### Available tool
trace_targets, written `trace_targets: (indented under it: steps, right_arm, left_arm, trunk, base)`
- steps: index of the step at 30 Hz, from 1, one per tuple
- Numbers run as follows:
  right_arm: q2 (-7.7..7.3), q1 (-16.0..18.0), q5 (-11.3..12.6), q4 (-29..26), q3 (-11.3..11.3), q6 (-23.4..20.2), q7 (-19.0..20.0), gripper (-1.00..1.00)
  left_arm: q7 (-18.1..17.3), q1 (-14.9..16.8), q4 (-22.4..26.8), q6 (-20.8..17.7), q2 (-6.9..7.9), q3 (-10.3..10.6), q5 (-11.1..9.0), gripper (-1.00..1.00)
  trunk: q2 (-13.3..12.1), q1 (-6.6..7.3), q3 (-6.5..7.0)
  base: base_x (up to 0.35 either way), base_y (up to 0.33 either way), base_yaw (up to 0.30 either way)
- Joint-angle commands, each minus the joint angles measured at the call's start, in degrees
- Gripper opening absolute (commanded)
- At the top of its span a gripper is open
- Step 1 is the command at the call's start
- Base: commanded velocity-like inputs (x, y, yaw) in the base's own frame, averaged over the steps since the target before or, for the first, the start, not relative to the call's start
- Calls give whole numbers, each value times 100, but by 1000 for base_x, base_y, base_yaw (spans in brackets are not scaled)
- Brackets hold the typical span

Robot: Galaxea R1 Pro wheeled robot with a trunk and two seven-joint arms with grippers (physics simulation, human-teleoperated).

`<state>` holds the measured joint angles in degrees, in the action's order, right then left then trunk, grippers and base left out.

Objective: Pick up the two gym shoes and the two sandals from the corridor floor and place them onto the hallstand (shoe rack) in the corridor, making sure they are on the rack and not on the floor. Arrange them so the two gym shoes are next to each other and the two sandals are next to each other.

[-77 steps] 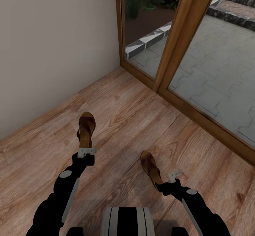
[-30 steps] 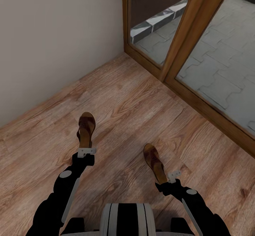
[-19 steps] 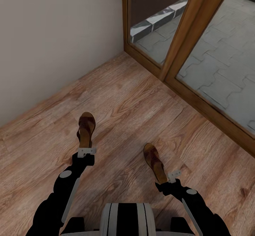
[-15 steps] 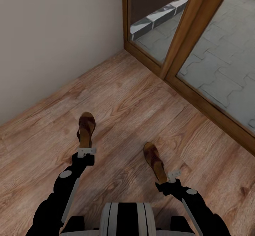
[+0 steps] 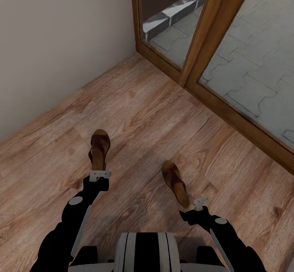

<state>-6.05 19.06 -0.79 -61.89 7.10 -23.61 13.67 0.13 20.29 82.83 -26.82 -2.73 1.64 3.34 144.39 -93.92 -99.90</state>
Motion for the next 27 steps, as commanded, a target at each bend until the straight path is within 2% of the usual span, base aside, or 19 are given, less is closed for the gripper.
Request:
trace_targets:
  steps: [1,11,18,27]
  right_arm:
    - [-5,1,-9,-8,6,-29,12,100]
    - [-4,1,-9,-16,9,-29,12,100]
    - [-2,2,-9,-15,11,-29,12,100]
    - [-5,1,-10,-16,11,-29,15,100]
  left_arm:
    - [3,1,8,-28,-2,3,35,-100]
    - [1,1,10,-29,1,3,35,-100]
    - [3,1,12,-27,1,2,35,-100]
    - [4,1,12,-27,1,3,35,-100]
  trunk:
    - [1,1,-6]
    - [1,1,-25]
    - [1,1,-25]
    - [1,1,-25]
  base:
    - [0,0,-60]
    - [5,0,-37]
    - [163,0,-1]
    - [17,0,0]
